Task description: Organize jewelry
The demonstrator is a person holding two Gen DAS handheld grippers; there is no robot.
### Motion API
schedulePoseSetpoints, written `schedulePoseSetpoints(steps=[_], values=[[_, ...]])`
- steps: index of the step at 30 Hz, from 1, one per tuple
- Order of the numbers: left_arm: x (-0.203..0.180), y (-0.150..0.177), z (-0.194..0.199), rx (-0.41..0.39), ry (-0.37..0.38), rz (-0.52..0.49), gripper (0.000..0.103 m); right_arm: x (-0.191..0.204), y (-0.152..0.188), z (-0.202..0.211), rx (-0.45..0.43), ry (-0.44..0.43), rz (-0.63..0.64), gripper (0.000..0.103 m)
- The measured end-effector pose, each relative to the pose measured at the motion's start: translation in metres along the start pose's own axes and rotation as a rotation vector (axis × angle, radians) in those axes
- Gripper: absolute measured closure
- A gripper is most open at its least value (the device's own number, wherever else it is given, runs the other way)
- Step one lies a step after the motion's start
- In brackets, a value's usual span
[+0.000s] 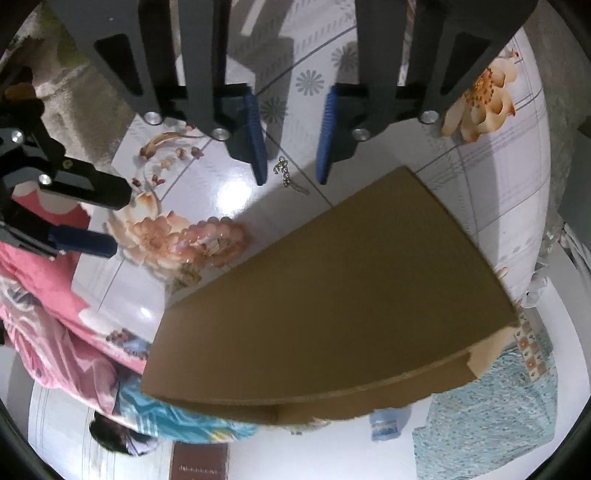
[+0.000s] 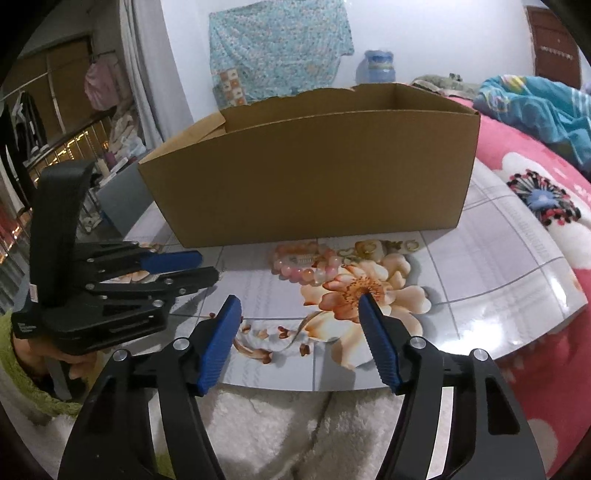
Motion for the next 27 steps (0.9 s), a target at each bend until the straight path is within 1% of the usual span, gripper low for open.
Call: schedulePoseSetpoints(steps=[5, 8, 11, 16, 22, 27], values=[[-0.004, -0.004, -0.007, 0.026, -0.019, -0.031, 0.09, -0.004, 0.001, -0.004, 0.008, -0.009, -0.011, 0.041], [-0.01, -0.007, -0.009, 0.044, -0.036, -0.065, 0.1, -0.006, 0.002, -0.005, 0.012, -0.017, -0.023, 0.041], [-0.013, -0.008, -0.01, 0.045, -0.036, -0.075, 0.102, -0.009, 0.001, -0.005, 0.009, -0.02, -0.031, 0.041], [-0.014, -0.015, 0.004, -0.011, 0.003, -0.048, 0.102, -0.014, 0.003, -0.003, 0.004, -0.018, -0.039, 0.041], [-0.01, -0.027, 0.034, -0.103, 0.044, -0.005, 0.102, -0.018, 0.004, -0.001, -0.002, -0.026, -0.04, 0.042], [-0.009, -0.032, 0.042, -0.134, 0.062, 0.01, 0.102, -0.016, 0.0, 0.0, -0.017, -0.027, -0.028, 0.042]])
Point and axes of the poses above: each gripper's, at about its wrist camera, not at the fingertips, and z roughly against the way its jaws point, x to its left, y to its underside, the point moved 1 cm from there along -z, roughly the way its jaws point, and after that the axes turned 12 degrees about y, right-handed, at the moved point
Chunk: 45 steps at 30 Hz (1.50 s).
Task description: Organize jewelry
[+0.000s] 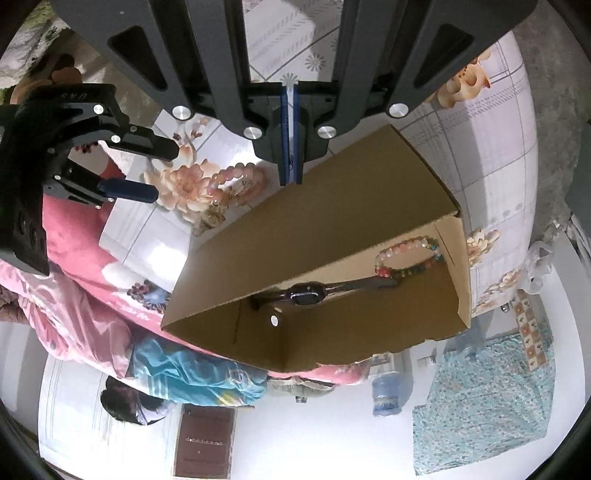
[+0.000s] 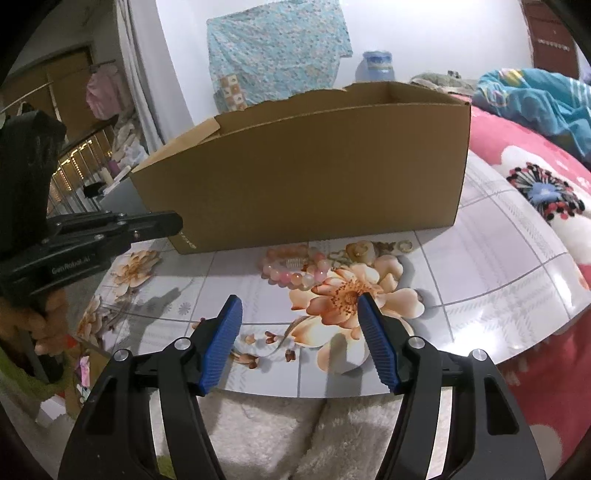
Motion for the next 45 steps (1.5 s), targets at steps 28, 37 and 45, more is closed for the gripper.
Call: schedulePoseSetpoints(steps=[28, 37, 45], values=[[0.011, 0.008, -0.021, -0.008, 0.074, 0.035, 0.102, -0.042, -0.038, -0.051, 0.047, 0.244, 0.109, 0.088], [0.018, 0.007, -0.023, -0.01, 0.075, 0.054, 0.102, -0.039, -0.036, -0.058, 0.066, 0.234, 0.136, 0.089], [0.018, 0.007, -0.023, -0.013, 0.077, 0.052, 0.102, -0.041, -0.039, -0.056, 0.086, 0.202, 0.133, 0.096]])
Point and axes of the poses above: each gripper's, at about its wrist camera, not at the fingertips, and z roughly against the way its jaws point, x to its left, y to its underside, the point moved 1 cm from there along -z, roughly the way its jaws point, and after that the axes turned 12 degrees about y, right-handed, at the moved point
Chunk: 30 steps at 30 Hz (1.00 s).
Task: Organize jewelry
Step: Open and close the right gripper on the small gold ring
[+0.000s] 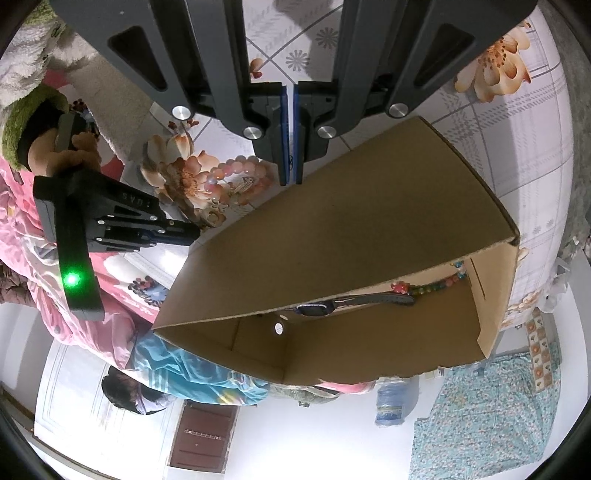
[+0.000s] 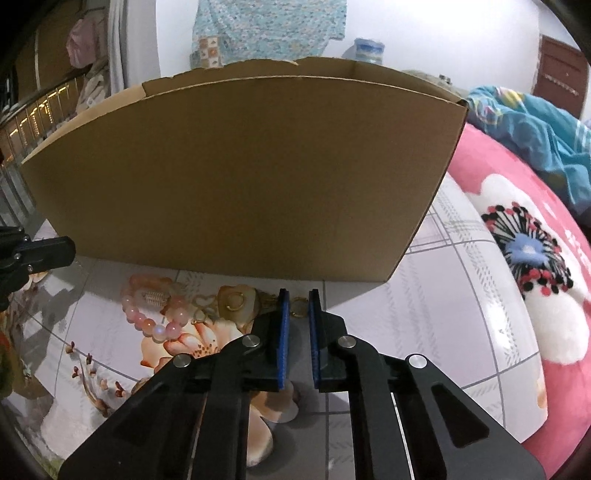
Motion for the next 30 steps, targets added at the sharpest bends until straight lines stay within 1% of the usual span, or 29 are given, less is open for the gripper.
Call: schedulePoseSetpoints(steps=[2, 3, 4, 9, 14, 17, 18, 19, 25, 27, 28, 30], values=[[0.0, -0.001, -0.001, 0.0, 0.001, -0.001, 0.102, -0.003, 0.001, 0.001, 0.003, -0.008, -0.016, 0.096], [0.0, -0.001, -0.001, 0.0, 0.001, -0.001, 0.102, -0.005, 0.001, 0.001, 0.003, -0.008, -0.02, 0.102], [0.0, -0.001, -0.001, 0.0, 0.0, -0.003, 0.102, -0.006, 0.002, 0.003, 0.005, -0.011, -0.022, 0.103], [-0.005, -0.001, -0.001, 0.0, 0.002, -0.014, 0.102, -0.014, 0.005, 0.006, 0.01, -0.011, -0.044, 0.103], [-0.01, -0.001, 0.002, -0.004, 0.002, -0.023, 0.102, -0.013, 0.013, 0.021, 0.012, -0.031, -0.054, 0.103], [-0.01, 0.0, 0.002, -0.005, 0.002, -0.023, 0.102, -0.012, 0.015, 0.025, 0.007, -0.033, -0.048, 0.092], [-0.01, 0.0, 0.002, -0.005, 0.002, -0.022, 0.102, -0.012, 0.015, 0.026, -0.001, -0.022, -0.045, 0.086], [-0.009, 0.0, 0.002, -0.006, 0.002, -0.021, 0.102, -0.011, 0.014, 0.026, -0.006, -0.015, -0.036, 0.083], [-0.006, 0.002, 0.004, -0.004, 0.005, -0.016, 0.102, -0.004, 0.004, 0.002, 0.011, 0.001, 0.037, 0.082], [-0.005, 0.003, 0.004, -0.004, 0.005, -0.014, 0.102, -0.009, 0.007, 0.006, 0.005, -0.002, 0.047, 0.084], [-0.005, 0.003, 0.004, -0.003, 0.006, -0.013, 0.102, -0.01, 0.006, 0.006, 0.01, -0.015, 0.052, 0.095], [-0.004, 0.003, 0.005, -0.004, 0.007, -0.013, 0.102, -0.003, 0.006, 0.006, 0.01, -0.018, 0.052, 0.095]])
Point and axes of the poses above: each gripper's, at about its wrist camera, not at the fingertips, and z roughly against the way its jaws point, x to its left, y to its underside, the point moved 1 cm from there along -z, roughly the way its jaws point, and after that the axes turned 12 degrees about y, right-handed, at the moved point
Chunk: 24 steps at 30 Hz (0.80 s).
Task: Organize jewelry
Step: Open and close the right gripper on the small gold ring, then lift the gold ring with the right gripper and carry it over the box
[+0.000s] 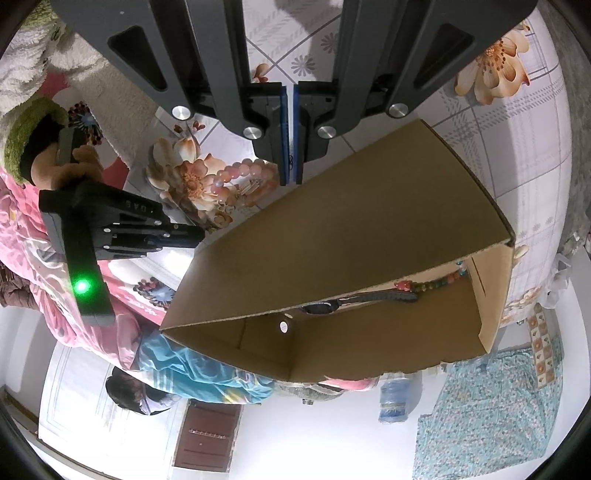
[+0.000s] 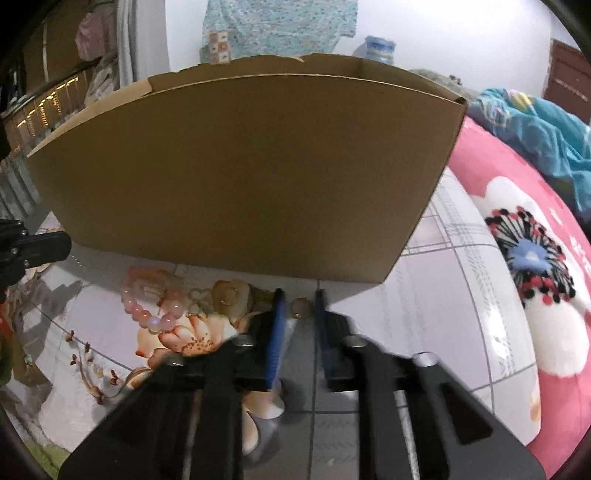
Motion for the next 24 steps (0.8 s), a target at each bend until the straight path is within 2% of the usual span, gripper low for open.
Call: schedulePoseSetpoints(steps=[4, 14, 24], values=[[0.0, 0.0, 0.0, 0.001, -0.001, 0.0, 0.102, -0.002, 0.002, 0.004, -0.007, -0.017, -0.018, 0.102], [-0.002, 0.0, 0.001, -0.003, 0.0, -0.009, 0.102, -0.01, 0.015, 0.018, 0.012, -0.039, -0.057, 0.103], [-0.004, -0.003, 0.003, -0.005, 0.001, -0.016, 0.102, -0.027, 0.016, 0.02, 0.022, -0.017, -0.088, 0.103]])
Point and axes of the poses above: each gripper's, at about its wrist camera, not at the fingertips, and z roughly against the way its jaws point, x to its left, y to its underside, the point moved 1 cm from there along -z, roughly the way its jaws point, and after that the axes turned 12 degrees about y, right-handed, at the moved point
